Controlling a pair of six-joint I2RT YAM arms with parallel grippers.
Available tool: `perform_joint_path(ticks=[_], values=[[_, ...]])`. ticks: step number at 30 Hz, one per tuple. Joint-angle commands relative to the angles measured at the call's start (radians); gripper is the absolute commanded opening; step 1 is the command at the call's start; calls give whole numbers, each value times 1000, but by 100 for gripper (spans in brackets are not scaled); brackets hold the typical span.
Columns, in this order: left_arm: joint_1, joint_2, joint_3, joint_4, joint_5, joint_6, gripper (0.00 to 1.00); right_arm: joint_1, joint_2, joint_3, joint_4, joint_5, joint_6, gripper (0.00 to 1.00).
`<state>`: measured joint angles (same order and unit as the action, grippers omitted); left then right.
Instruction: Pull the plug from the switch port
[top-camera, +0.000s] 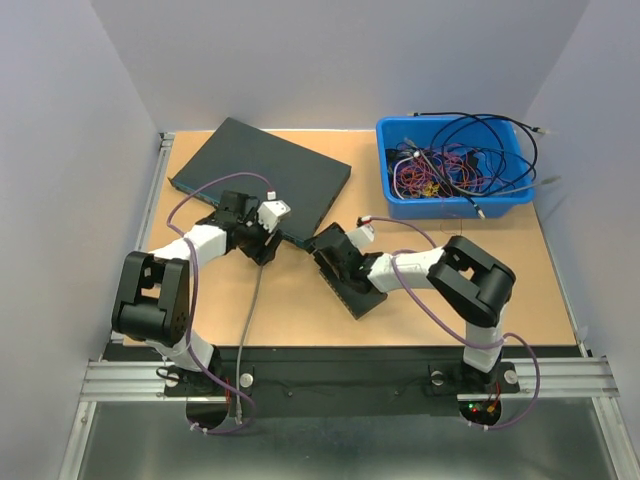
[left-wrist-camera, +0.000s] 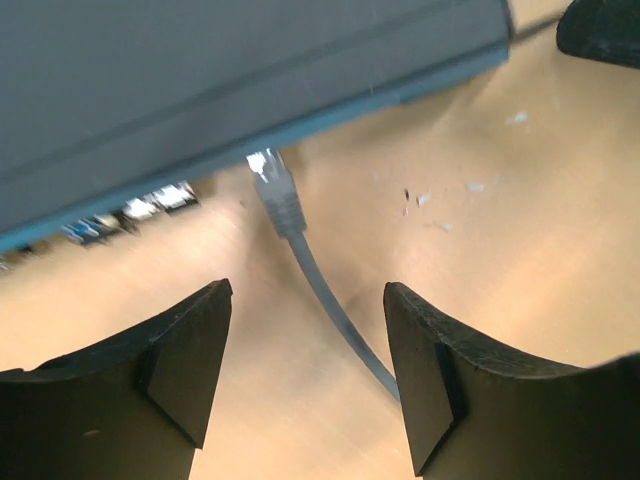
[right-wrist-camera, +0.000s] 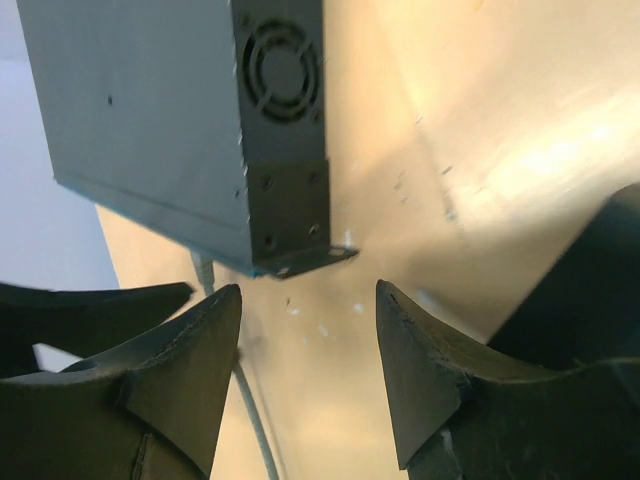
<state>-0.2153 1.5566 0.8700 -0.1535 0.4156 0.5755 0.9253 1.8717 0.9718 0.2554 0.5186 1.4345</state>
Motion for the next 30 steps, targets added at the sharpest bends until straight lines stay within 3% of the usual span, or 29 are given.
perform_joint_path(ticks=[1, 6, 12, 15, 20, 27, 30], values=[[-18, -26, -58, 12, -52, 7, 73, 53, 52, 45, -31, 1, 9, 62], [-32, -52, -97, 3, -110, 23, 72, 73, 70, 33, 2, 17, 135, 62], [-33, -43, -117, -52, -84, 63, 61, 86, 184, 80, 120, -32, 217, 62], [-36, -36, -134, -92, -74, 93, 61, 90, 216, 120, 117, -25, 221, 62], [-35, -59, -158, -110, -80, 110, 47, 98, 262, 202, 61, 46, 265, 62], [-36, -98, -138, -123, -31, 101, 44, 98, 319, 242, 44, 96, 356, 61], [-35, -104, -128, -123, -21, 99, 34, 98, 334, 260, 35, 142, 360, 58]])
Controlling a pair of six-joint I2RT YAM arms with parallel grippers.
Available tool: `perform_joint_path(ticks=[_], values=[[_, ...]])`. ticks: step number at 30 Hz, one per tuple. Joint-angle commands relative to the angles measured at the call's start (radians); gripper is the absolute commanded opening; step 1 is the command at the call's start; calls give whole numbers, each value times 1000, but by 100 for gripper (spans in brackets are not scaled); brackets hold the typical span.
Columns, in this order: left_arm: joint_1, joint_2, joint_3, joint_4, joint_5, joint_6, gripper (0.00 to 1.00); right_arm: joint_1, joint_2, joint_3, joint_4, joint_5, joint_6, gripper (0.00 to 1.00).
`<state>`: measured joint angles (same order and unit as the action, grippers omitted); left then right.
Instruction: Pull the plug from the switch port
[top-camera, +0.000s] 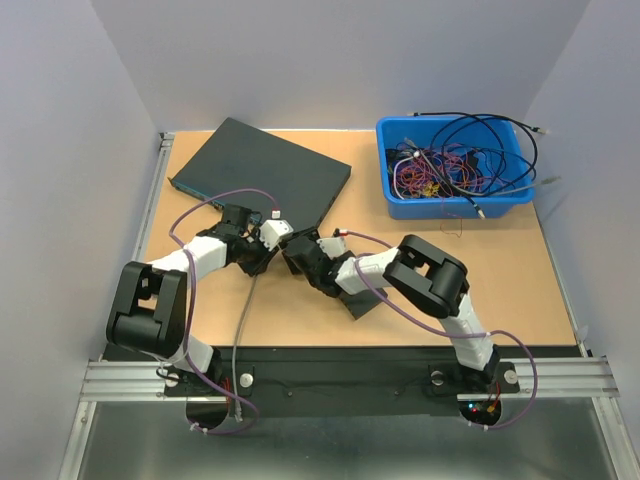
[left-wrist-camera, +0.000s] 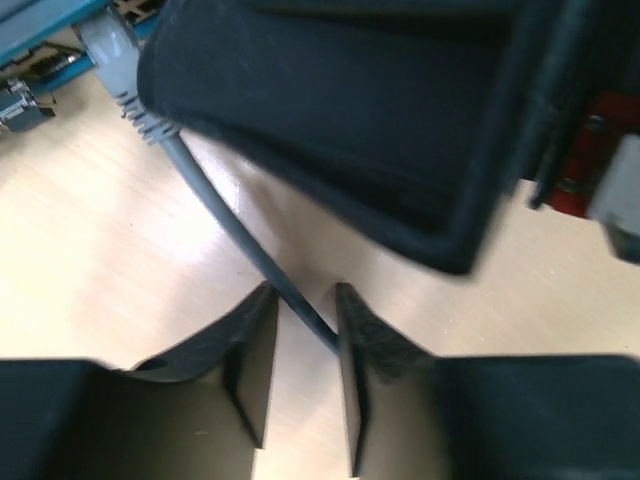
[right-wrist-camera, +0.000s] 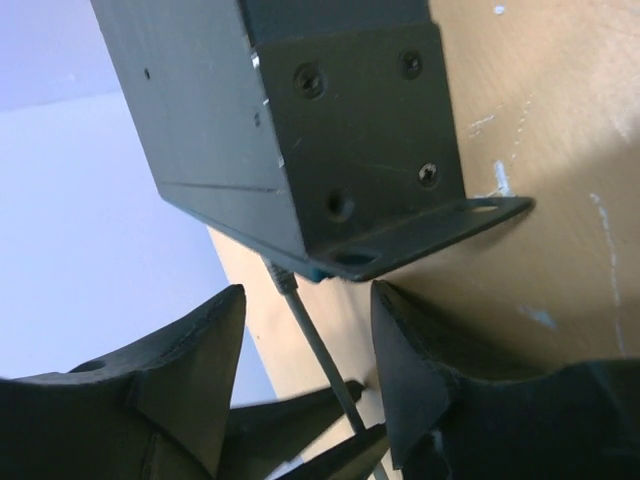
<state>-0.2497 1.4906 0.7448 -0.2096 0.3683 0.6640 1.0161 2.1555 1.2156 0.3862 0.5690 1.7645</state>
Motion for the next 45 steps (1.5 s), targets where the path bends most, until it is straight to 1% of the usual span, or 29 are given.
perform_joint_path(ticks=[1, 4, 8, 12, 16, 23, 26, 30, 32, 38, 45], values=[[-2, -41, -2, -66, 29, 13, 30, 6, 53, 19, -96, 104, 30, 57], [0, -49, -4, -66, 38, 13, 30, -1, 70, 42, -102, 134, 26, 54], [-2, -56, 5, -65, 58, 9, 27, -13, 95, 55, -107, 131, 62, 54], [-2, -59, 10, -65, 72, 8, 27, -24, 113, 82, -107, 115, 21, 52], [-2, -61, 8, -56, 77, 5, 27, -25, 119, 94, -107, 112, 10, 52], [-2, -62, 14, -57, 81, 3, 26, -40, 124, 99, -104, 124, 10, 48], [-2, -64, 18, -59, 83, 3, 24, -45, 133, 107, -98, 124, 7, 47], [-2, -64, 16, -62, 84, 5, 23, -59, 133, 111, -84, 126, -22, 46], [-2, -61, 18, -63, 86, 6, 21, -65, 135, 108, -55, 126, -40, 43], [-2, -62, 18, -73, 92, 11, 17, -71, 127, 114, -37, 149, -71, 39], [-2, -70, 18, -79, 92, 14, 15, -83, 132, 139, -3, 193, -141, 34]])
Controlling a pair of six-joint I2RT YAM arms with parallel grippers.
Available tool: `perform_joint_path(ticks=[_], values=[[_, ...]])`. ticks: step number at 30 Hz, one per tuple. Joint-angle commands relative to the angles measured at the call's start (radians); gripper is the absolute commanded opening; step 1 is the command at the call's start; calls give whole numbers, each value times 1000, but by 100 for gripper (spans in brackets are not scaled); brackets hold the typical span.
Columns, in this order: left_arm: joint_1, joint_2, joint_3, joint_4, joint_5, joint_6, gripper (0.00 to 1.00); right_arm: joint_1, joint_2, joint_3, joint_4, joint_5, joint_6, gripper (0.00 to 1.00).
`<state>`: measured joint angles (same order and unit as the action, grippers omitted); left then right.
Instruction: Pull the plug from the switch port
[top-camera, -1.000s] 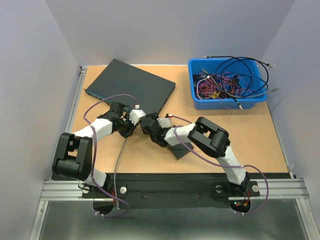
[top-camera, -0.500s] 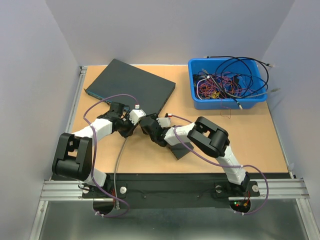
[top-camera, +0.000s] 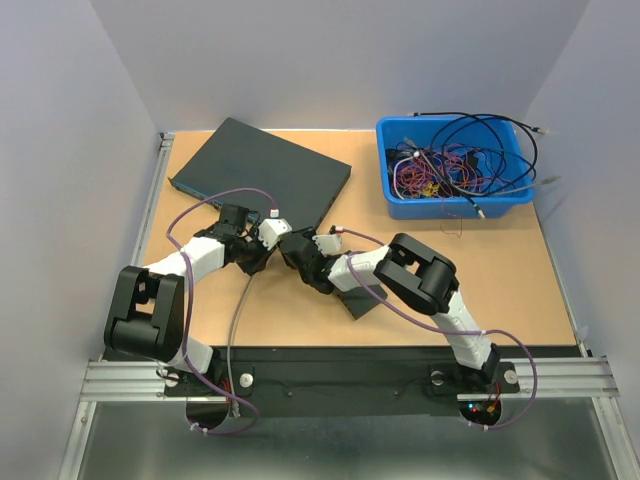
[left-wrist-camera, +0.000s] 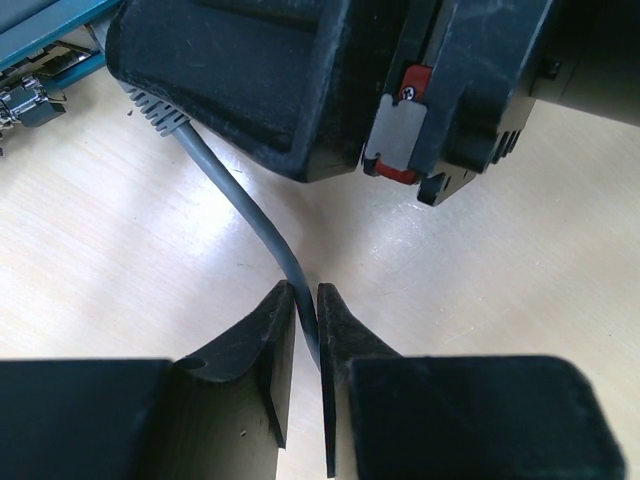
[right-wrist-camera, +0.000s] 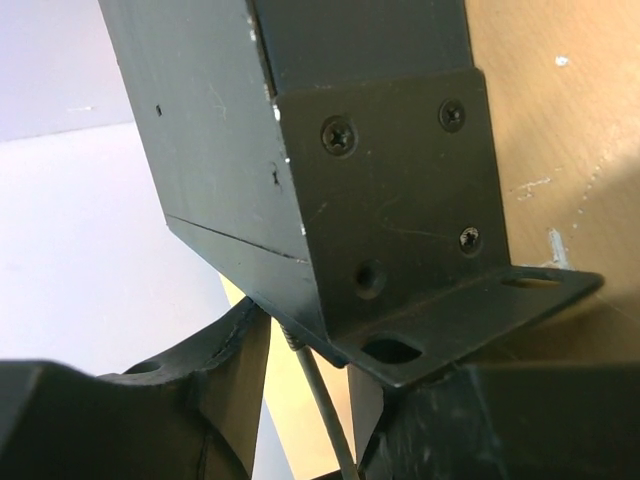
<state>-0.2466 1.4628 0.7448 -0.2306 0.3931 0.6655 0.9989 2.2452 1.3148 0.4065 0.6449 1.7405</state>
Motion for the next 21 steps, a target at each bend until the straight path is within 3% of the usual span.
perform_joint_path(ticks=[1, 4, 10, 21], values=[[-3, -45, 16, -59, 69, 13, 15, -66, 37, 38, -6, 125, -127, 31], [-3, -48, 19, -58, 69, 11, 15, -71, 30, 18, 41, 145, -156, 25], [-5, -48, 18, -59, 72, 11, 14, -75, 27, -14, 167, 134, -245, 1], [-6, -58, 22, -61, 79, 9, 14, -75, 25, -40, 282, 148, -335, 0]])
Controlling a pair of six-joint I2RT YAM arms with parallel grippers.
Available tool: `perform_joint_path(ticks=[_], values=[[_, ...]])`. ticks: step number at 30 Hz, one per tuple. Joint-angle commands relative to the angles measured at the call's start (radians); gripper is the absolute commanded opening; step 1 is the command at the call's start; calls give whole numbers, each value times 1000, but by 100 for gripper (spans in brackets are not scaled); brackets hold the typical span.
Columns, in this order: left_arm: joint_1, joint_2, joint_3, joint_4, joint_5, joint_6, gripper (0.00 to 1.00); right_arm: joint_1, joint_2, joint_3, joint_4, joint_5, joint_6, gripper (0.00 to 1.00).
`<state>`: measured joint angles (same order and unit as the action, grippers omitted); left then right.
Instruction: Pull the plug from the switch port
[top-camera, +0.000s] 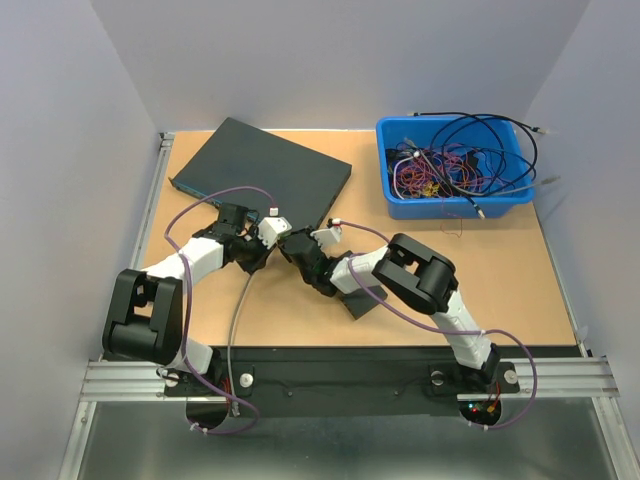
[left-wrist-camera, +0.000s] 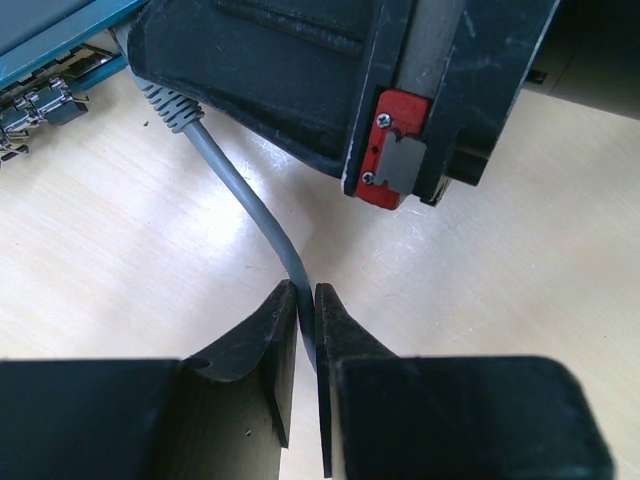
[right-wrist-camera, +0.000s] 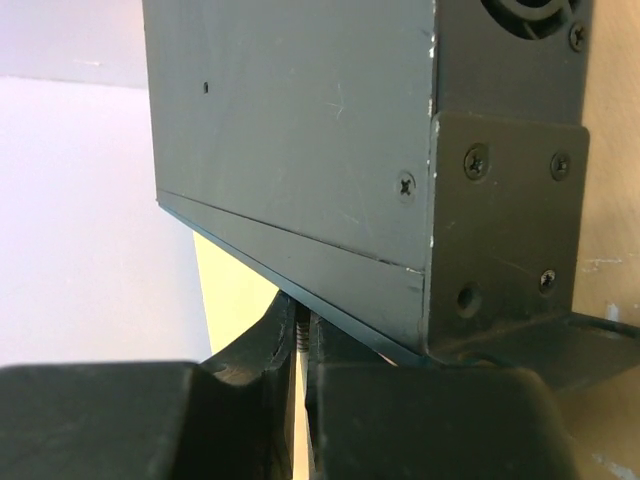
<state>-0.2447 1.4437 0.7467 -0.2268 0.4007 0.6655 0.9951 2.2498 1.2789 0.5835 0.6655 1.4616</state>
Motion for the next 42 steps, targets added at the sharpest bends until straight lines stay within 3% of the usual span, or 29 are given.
perform_joint_path(ticks=[1, 3, 5, 11, 13, 21, 27, 29, 31, 32, 34, 42], values=[[-7, -39, 20, -65, 72, 9, 14, -72, 21, -6, 107, 134, -52, 0], [-7, -42, 19, -66, 75, 9, 14, -72, 25, -3, 110, 146, -56, 2], [-8, -42, 22, -65, 78, 9, 13, -72, 36, 10, 110, 157, -50, 27], [-8, -54, 19, -68, 87, 9, 13, -73, 50, 33, 110, 207, -46, 40], [-10, -57, 19, -69, 90, 9, 13, -75, 50, 23, 110, 229, -37, 38], [-15, -72, 14, -75, 98, 14, 12, -88, 65, 19, 105, 259, -24, 1], [-15, -77, 11, -77, 99, 17, 12, -90, 51, 17, 105, 238, -96, 0], [-15, -74, 14, -75, 102, 20, 13, -89, 51, 17, 104, 165, -127, 0], [-15, -74, 26, -88, 105, 38, 35, -84, 54, 13, 101, 59, -132, 0], [-13, -75, 40, -95, 107, 45, 55, -75, 54, 4, 95, 37, -132, 0], [-5, -81, 59, -112, 113, 55, 67, -62, 47, -4, 78, 8, -138, 0], [130, -51, 244, -146, 191, 85, 70, -27, 39, -21, 44, -79, -144, 0]])
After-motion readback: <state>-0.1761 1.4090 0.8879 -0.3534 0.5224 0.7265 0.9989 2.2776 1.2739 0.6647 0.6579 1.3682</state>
